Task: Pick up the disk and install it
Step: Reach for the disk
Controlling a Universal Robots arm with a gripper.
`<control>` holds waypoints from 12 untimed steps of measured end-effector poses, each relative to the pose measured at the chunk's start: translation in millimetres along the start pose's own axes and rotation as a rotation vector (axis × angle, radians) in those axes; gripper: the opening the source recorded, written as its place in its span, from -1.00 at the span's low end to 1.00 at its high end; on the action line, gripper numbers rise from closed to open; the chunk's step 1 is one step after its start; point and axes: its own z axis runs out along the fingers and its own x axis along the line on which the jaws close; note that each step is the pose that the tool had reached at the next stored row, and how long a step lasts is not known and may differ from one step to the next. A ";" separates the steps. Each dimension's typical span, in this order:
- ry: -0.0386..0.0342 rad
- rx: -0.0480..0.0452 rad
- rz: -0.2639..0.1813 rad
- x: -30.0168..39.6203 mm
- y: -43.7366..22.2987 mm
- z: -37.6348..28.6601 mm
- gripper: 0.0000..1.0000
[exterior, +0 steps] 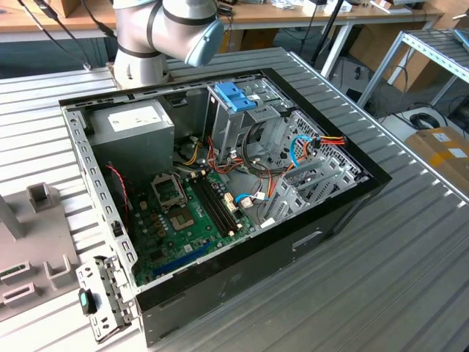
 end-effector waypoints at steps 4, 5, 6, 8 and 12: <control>-0.0001 0.0000 0.000 2.6 -0.2 0.0 -0.80; -0.0001 0.0000 0.000 4.0 -0.3 0.0 -0.80; -0.0001 0.0000 0.000 5.0 -0.4 0.0 -0.80; -0.0001 0.0000 0.000 6.6 -0.5 -0.1 -0.80; 0.0000 0.0000 0.000 9.6 -0.7 -0.1 -0.80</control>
